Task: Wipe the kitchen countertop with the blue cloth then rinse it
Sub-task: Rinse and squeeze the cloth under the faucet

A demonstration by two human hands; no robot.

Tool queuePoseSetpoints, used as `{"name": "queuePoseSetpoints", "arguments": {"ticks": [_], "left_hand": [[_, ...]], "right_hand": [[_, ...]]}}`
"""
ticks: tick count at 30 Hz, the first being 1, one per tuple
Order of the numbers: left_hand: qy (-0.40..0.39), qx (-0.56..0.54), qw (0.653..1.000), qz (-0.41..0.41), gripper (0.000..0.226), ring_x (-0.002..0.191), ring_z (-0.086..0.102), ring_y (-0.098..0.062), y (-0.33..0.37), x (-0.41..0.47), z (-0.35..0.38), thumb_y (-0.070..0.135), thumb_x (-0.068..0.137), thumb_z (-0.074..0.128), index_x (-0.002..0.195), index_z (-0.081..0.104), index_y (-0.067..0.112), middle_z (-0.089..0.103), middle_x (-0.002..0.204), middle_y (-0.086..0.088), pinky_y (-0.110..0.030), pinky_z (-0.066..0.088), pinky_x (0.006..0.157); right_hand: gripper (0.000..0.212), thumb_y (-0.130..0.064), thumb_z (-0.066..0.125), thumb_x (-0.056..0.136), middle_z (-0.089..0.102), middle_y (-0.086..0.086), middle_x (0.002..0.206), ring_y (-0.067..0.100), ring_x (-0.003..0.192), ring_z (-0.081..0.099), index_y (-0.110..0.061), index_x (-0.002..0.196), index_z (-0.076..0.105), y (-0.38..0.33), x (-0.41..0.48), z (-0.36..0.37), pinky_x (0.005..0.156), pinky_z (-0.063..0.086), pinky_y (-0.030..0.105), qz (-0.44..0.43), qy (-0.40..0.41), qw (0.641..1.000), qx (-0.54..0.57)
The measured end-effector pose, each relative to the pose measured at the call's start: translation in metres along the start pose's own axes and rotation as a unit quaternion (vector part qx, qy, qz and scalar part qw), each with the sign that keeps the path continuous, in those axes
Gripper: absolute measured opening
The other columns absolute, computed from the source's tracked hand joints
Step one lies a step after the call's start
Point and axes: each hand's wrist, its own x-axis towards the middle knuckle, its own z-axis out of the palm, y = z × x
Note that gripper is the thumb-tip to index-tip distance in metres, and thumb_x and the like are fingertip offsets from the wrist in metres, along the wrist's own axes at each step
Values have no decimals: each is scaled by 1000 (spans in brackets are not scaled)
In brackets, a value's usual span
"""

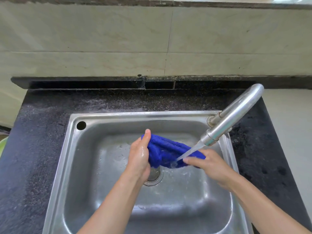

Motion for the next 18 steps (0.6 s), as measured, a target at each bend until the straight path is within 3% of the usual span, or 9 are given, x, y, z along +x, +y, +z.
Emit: {"name": "queuePoseSetpoints", "arguments": {"ticks": [2, 5, 7, 9, 11, 13, 15, 17, 18], "left_hand": [[47, 28, 998, -11, 32, 65, 58, -19, -8, 1, -1, 32, 99, 51, 76, 55, 10, 62, 69, -7, -26, 47, 59], [110, 67, 988, -82, 34, 89, 59, -23, -32, 2, 1, 48, 97, 48, 89, 57, 16, 64, 93, -5, -36, 44, 76], [74, 1, 974, -216, 55, 103, 63, -29, -44, -2, 7, 70, 88, 40, 100, 65, 22, 69, 102, -7, -45, 45, 81], [17, -84, 950, -301, 70, 82, 69, -29, -48, -4, 15, 74, 86, 36, 89, 72, 15, 73, 84, -12, -40, 52, 70], [-2, -151, 942, -300, 57, 65, 66, -26, -50, -1, 20, 63, 92, 41, 84, 67, 13, 69, 71, -11, -33, 54, 67], [-10, -123, 956, -266, 39, 59, 62, -21, -53, 0, 31, 50, 97, 43, 86, 59, 15, 65, 67, -7, -28, 51, 64], [4, -63, 970, -234, 32, 60, 64, -20, -57, -8, 45, 41, 99, 47, 80, 59, 17, 68, 68, -4, -28, 55, 64], [17, -26, 978, -206, 30, 71, 66, -23, -56, -14, 53, 39, 98, 51, 83, 62, 15, 71, 78, -5, -36, 55, 73], [23, -13, 979, -201, 34, 69, 65, -23, -52, -14, 52, 42, 98, 49, 83, 62, 15, 70, 79, -6, -34, 53, 69]], "right_hand": [[21, -31, 72, 72, 68, 1, 87, 18, 90, 58, -17, 88, 72, -11, 5, 11, 77, 49, 38, -2, 46, 983, 175], [15, -12, 66, 80, 67, 7, 85, 26, 86, 63, -8, 95, 64, -32, 7, 39, 69, 57, 40, -13, 71, 949, 307], [11, -15, 64, 81, 63, 9, 77, 21, 76, 61, -5, 83, 61, -42, -4, 61, 70, 53, 38, -42, 98, 956, 275], [30, -30, 65, 75, 61, 10, 72, 15, 70, 59, 0, 77, 61, -41, -20, 79, 70, 49, 29, -78, 100, 958, 257], [37, -42, 64, 73, 65, 5, 74, 12, 69, 60, -5, 77, 65, -34, -34, 90, 69, 48, 24, -101, 112, 965, 213], [43, -53, 58, 69, 65, 0, 74, 17, 71, 60, -12, 76, 61, -19, -19, 83, 69, 49, 32, -90, 195, 973, 88], [33, -48, 50, 67, 56, -2, 70, 24, 68, 53, -16, 73, 49, -11, 12, 56, 65, 44, 38, -31, 287, 957, 4], [17, -36, 49, 66, 48, -4, 68, 24, 69, 48, -22, 73, 44, -12, 42, 36, 68, 42, 38, 16, 302, 953, 33], [12, -31, 49, 65, 46, -8, 67, 22, 69, 47, -26, 74, 42, -10, 46, 40, 69, 42, 37, 0, 303, 951, 58]]}}
